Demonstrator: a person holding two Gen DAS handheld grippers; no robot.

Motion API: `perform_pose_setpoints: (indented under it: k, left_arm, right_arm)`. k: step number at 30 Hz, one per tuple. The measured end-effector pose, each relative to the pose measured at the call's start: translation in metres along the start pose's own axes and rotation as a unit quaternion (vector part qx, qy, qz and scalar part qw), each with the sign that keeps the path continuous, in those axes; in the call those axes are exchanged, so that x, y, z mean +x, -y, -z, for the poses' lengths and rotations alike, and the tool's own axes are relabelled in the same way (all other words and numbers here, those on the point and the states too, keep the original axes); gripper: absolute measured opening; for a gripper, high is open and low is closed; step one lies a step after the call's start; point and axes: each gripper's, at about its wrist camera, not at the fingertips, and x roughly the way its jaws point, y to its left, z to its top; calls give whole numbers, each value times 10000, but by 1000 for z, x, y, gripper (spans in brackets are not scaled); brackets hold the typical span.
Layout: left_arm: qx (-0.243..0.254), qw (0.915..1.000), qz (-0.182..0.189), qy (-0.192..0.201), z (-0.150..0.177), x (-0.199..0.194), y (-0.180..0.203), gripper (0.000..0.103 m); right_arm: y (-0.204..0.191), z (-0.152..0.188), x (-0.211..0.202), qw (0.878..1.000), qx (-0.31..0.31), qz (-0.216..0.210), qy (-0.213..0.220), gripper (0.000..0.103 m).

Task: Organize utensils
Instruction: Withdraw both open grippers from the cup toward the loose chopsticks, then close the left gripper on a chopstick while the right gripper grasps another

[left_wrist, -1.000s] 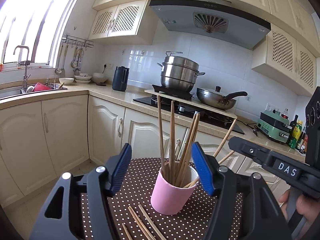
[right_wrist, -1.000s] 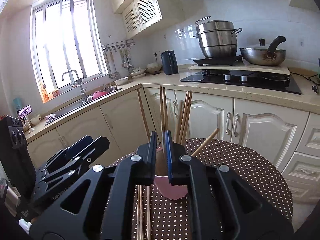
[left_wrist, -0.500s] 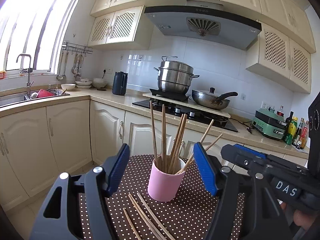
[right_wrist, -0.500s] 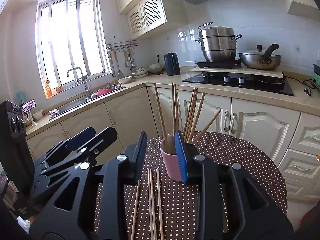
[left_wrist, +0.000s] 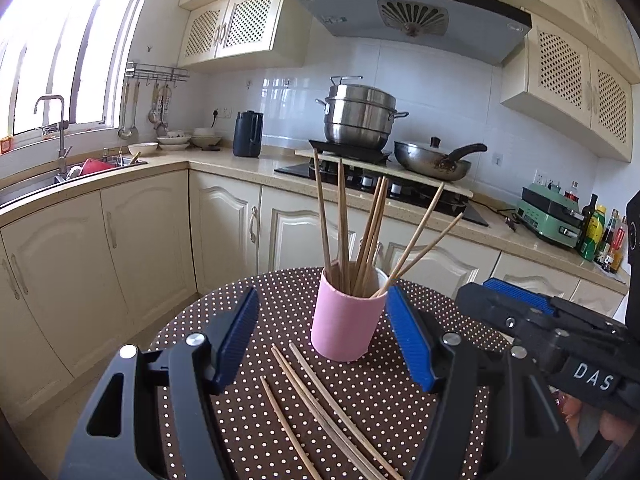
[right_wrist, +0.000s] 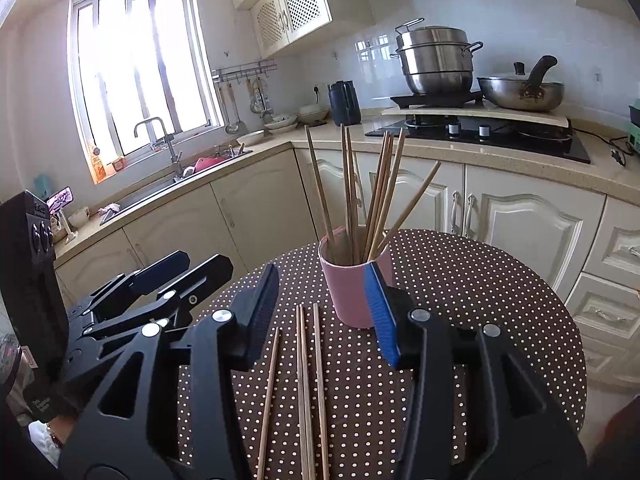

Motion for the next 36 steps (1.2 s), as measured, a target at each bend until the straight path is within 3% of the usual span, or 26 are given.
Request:
perform_pose_setpoints:
  k: [7,11,17,26,28,36]
  left_arm:
    - [-63,9952,-224,-955,24,38,-12,65]
    - [-375,9874,-362,-1492,44,60,-26,65]
    - [-263,9728,-806,-2156,75,78,-32,65]
    - [-315,9626,-1014,-2494,96,84,-34,65]
    - [-315,9599,-1016,-2596,100,84,-33,57]
    - [-172,9574,-1063,-2679,113,75,-23,49]
  right_arm:
    - [13,20,34,9982,154,-115,-560,44]
    - [16,34,53,9958,194,-126,-884,44]
    - [17,51,75,9914,127,-137,-1296,44]
    - [12,66,100,9843,35,-182,-1757,44]
    - [10,67,102,9834,-20,-207,-1804,44]
    - [5,70,118,9806,-121,-221,-1942,44]
